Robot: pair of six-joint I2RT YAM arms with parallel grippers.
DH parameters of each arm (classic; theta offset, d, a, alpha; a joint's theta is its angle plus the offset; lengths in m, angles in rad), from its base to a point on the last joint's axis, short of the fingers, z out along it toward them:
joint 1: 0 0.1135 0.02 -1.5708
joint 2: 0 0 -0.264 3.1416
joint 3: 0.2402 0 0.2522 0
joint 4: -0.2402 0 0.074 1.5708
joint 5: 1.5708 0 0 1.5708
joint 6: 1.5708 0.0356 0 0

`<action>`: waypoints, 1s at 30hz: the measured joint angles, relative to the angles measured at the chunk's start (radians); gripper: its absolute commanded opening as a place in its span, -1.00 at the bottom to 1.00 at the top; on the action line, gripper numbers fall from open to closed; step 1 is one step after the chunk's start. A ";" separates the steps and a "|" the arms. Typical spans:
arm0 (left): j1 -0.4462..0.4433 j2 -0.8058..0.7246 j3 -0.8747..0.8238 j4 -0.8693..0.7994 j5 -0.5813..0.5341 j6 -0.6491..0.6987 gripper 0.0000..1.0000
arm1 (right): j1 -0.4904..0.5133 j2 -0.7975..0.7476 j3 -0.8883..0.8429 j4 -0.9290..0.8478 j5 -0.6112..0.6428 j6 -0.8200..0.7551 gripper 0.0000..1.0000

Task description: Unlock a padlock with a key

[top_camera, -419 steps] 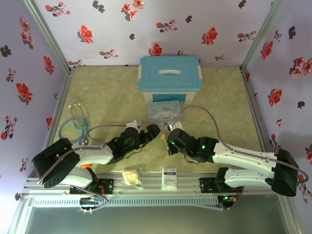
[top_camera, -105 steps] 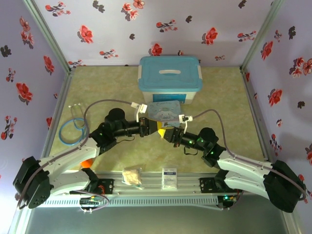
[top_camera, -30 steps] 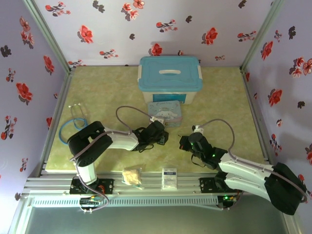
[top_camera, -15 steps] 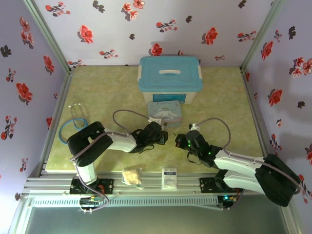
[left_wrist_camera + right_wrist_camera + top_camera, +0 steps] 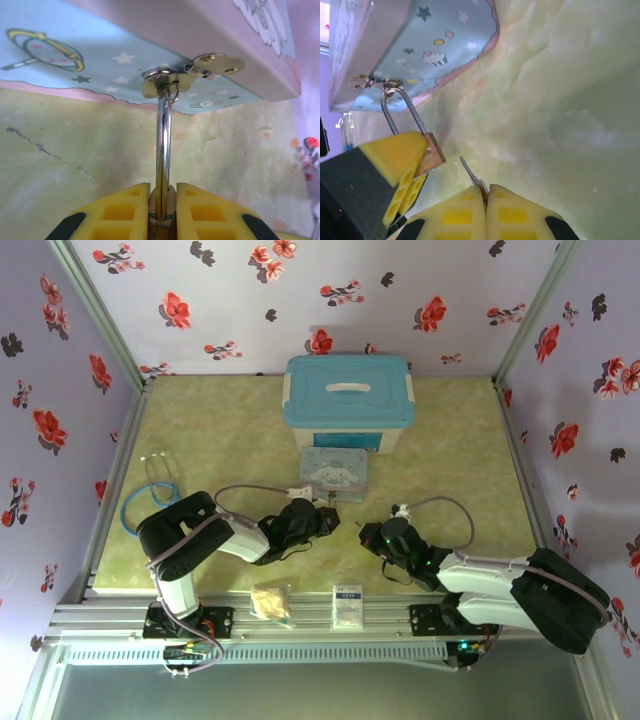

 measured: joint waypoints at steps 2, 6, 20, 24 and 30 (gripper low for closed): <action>0.000 0.011 -0.020 0.060 0.000 -0.052 -1.00 | 0.023 -0.007 -0.004 0.005 0.019 0.031 -1.00; -0.001 0.027 -0.046 0.146 -0.008 -0.122 -1.00 | 0.048 0.011 -0.005 0.059 0.042 0.071 -1.00; -0.039 0.041 -0.063 0.236 -0.106 -0.289 -1.00 | 0.125 0.207 0.000 0.291 0.091 0.157 -1.00; -0.050 0.079 -0.063 0.286 -0.117 -0.319 -1.00 | 0.128 0.207 0.003 0.299 0.106 0.164 -1.00; -0.061 0.081 -0.063 0.296 -0.137 -0.337 -1.00 | 0.128 0.246 0.003 0.351 0.113 0.179 -1.00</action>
